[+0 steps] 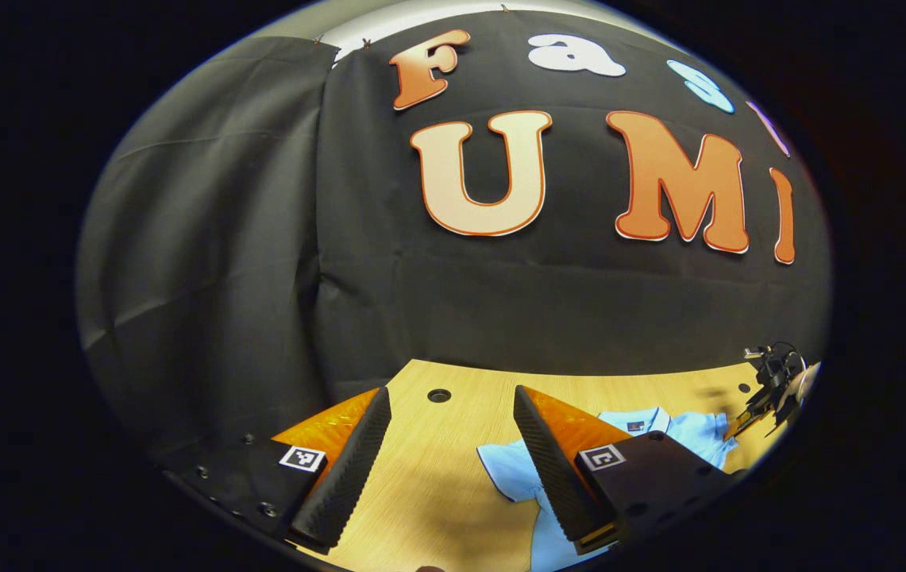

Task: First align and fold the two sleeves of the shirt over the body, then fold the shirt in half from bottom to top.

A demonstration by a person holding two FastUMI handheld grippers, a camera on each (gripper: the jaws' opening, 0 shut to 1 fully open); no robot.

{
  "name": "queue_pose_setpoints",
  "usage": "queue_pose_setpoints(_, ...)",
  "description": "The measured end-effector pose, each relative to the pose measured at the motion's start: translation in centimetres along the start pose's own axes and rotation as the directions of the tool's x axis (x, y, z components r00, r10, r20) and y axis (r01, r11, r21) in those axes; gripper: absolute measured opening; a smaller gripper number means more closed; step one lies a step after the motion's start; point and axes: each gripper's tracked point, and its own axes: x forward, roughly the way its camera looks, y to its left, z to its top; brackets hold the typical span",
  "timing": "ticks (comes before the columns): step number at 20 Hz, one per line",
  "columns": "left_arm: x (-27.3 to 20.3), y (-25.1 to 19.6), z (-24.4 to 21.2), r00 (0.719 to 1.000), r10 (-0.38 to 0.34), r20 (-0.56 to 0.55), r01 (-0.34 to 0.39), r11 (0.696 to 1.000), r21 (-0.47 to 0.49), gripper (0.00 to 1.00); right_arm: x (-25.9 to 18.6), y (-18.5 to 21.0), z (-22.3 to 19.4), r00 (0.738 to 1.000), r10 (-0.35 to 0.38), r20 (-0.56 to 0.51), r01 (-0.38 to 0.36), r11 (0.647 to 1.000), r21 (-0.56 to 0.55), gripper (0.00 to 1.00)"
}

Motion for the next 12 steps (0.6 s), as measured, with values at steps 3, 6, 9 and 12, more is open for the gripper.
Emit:
queue_pose_setpoints(3, -1.1, 0.7, -0.3, 1.0, 0.021, 0.0, -0.021, 1.0, -0.004, 1.0, 0.2, 0.6, -0.2, 1.0, 0.018, -0.002, -0.018, 1.0, -0.011, 0.03)
queue_pose_setpoints(6, -1.5, 1.4, -0.7, 1.0, 0.021, -0.001, -0.021, 1.0, 0.007, 0.99, -1.2, 1.0, 0.2, 0.999, 0.003, 0.035, -0.002, 1.0, -0.019, 0.01)
queue_pose_setpoints(9, -1.0, 2.2, -0.5, 1.0, -0.005, 0.008, 0.005, 1.0, -0.008, 1.0, -3.2, 2.6, 0.3, 0.997, 0.012, 0.072, -0.011, 1.0, -0.022, 0.01)
queue_pose_setpoints(12, 0.2, 3.6, -0.2, 0.999, -0.045, 0.008, 0.044, 0.999, 0.019, 1.0, -5.5, 4.7, 0.0, 0.995, 0.027, 0.097, -0.027, 1.0, -0.007, 0.01)
